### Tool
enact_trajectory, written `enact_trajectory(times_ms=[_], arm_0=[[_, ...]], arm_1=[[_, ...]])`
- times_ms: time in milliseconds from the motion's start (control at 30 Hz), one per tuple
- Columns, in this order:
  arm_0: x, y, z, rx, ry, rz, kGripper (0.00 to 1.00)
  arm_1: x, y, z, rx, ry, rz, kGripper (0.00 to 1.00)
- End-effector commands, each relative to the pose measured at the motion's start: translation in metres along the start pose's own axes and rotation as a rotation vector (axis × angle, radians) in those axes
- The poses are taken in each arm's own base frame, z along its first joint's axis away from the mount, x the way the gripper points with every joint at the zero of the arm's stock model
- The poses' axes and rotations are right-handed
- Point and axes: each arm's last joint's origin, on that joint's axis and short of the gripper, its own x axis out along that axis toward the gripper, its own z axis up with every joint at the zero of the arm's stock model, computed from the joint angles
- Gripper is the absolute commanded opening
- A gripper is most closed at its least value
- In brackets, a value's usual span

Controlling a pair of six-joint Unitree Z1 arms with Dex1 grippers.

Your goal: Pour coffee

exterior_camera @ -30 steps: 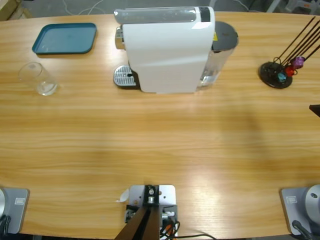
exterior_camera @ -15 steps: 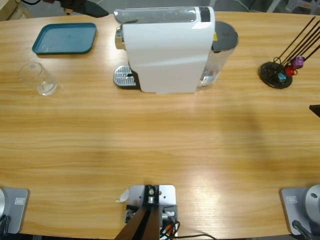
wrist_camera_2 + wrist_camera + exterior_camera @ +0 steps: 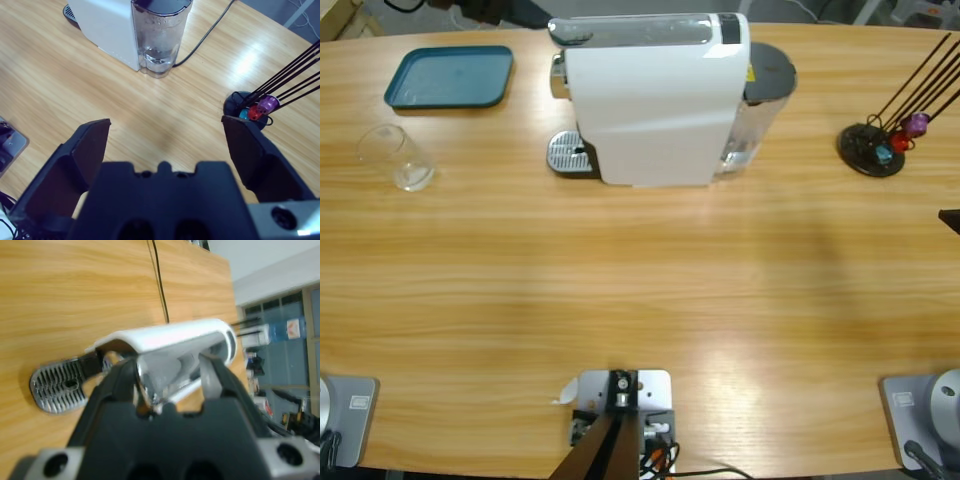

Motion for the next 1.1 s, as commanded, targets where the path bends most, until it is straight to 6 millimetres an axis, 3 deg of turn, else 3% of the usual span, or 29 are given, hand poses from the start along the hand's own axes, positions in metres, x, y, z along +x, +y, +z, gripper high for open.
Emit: enact_trajectory(times_ms=[33,333,467,500,600,633,767,833,967,1100], arm_0=[[0.008,0.021,-0.025,-0.050,0.076,0.050,0.536],[0.003,0.015,-0.020,-0.043,0.051,0.033,0.524],[0.000,0.013,-0.020,-0.039,0.040,0.029,0.351],[-0.001,0.012,-0.019,-0.036,0.036,0.024,0.346],[-0.003,0.009,-0.016,-0.023,0.013,0.005,0.136],[-0.004,0.007,-0.015,-0.020,0.006,-0.001,0.111],[-0.005,0.006,-0.014,-0.018,0.002,-0.005,0.105],[-0.005,0.007,-0.015,-0.019,0.003,-0.004,0.000],[-0.008,0.004,-0.015,-0.009,-0.012,-0.019,0.000],[-0.011,-0.011,-0.010,0.015,-0.043,-0.074,0.000]], arm_1=[[0.003,0.001,-0.006,-0.018,0.016,0.011,1.000],[0.003,0.001,-0.006,-0.017,0.014,0.011,1.000],[0.003,0.001,-0.006,-0.017,0.014,0.011,1.000],[0.003,0.001,-0.006,-0.017,0.014,0.011,1.000],[0.003,0.001,-0.006,-0.017,0.015,0.011,1.000],[0.003,0.001,-0.006,-0.017,0.015,0.011,1.000],[0.004,0.001,-0.006,-0.018,0.017,0.011,1.000],[0.004,0.001,-0.006,-0.018,0.018,0.011,1.000],[0.004,0.001,-0.006,-0.018,0.018,0.011,1.000],[0.004,0.001,-0.005,-0.018,0.019,0.011,1.000]])
